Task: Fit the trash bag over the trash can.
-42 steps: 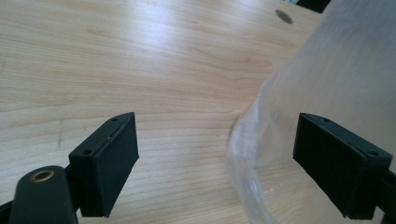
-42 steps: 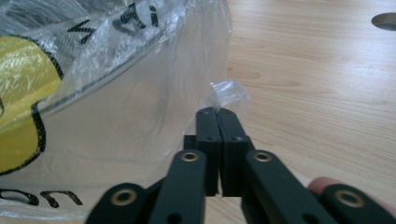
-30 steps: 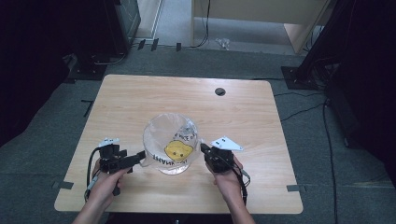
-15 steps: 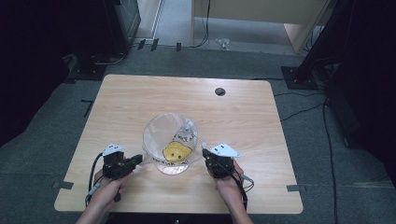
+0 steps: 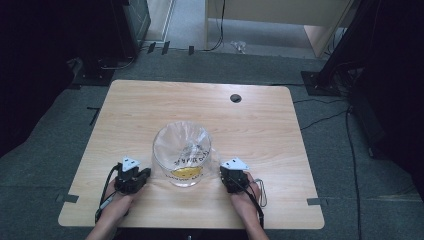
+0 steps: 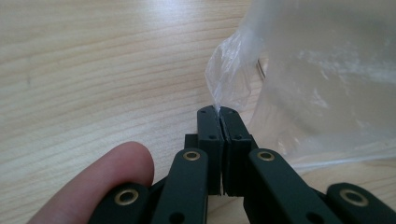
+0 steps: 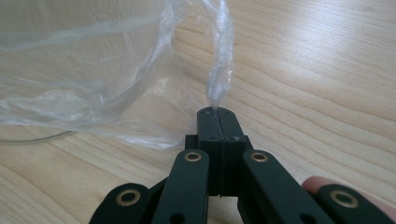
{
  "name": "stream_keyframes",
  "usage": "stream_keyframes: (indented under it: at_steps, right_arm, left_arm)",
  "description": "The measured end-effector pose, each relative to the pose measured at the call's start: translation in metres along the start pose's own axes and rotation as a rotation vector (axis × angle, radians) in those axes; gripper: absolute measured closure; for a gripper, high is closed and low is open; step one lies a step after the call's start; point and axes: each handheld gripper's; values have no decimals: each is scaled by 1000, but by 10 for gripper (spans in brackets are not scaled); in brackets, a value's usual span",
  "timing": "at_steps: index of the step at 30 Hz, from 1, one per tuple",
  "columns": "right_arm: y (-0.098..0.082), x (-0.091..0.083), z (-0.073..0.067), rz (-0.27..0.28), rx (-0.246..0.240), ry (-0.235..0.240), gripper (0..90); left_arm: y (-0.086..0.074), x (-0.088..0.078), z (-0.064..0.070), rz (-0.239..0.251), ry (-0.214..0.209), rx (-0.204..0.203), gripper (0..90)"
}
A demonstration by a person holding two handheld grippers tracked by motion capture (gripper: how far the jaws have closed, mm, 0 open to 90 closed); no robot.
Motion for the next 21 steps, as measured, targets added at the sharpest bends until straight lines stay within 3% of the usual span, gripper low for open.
stream_keyframes:
  at_steps: [1,3,5,6,7,9,11,13,14,15,16,17,19,21]
  right_arm:
    - [-1,0,0,1,-1,-8,900]
    - [-2,-2,2,5,1,-24,900]
    - [-3,-3,3,6,9,-25,900]
    - [-3,-3,2,6,5,-31,900]
    - [-4,-3,2,10,4,-36,900]
    - [-5,-5,5,27,23,-26,803]
    - [-4,-12,11,58,63,27,718]
    - [1,-21,14,93,71,32,668]
    - [4,-26,16,114,76,37,650]
    - [7,-31,17,133,81,42,639]
    - [11,-35,17,149,87,43,630]
    - [15,-39,17,162,94,41,633]
    - [25,-42,14,199,105,25,703]
    - [36,-43,9,244,109,21,796]
  left_arm:
    - [-1,0,4,5,46,48,882]
    - [-4,2,14,13,177,185,882]
    - [-5,3,20,15,213,223,882]
    - [-6,2,20,19,199,220,877]
    - [-6,0,18,29,148,190,834]
    - [-5,-6,9,38,14,113,614]
    - [-4,-16,0,61,-52,60,498]
    - [0,-26,-11,82,-128,-2,397]
    - [2,-31,-16,86,-124,-19,348]
    - [3,-34,-20,94,-82,-28,311]
    - [4,-35,-25,93,-46,-33,310]
    - [6,-36,-29,98,-32,-62,313]
    - [12,-37,-33,124,20,-117,372]
    - [22,-38,-29,178,47,-119,482]
Point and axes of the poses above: each handheld gripper's, and its own axes: x roughly forward along the jaws, y roughly out of its top, z roughly to its right, and after that the axes turned 4 degrees about x, right-handed
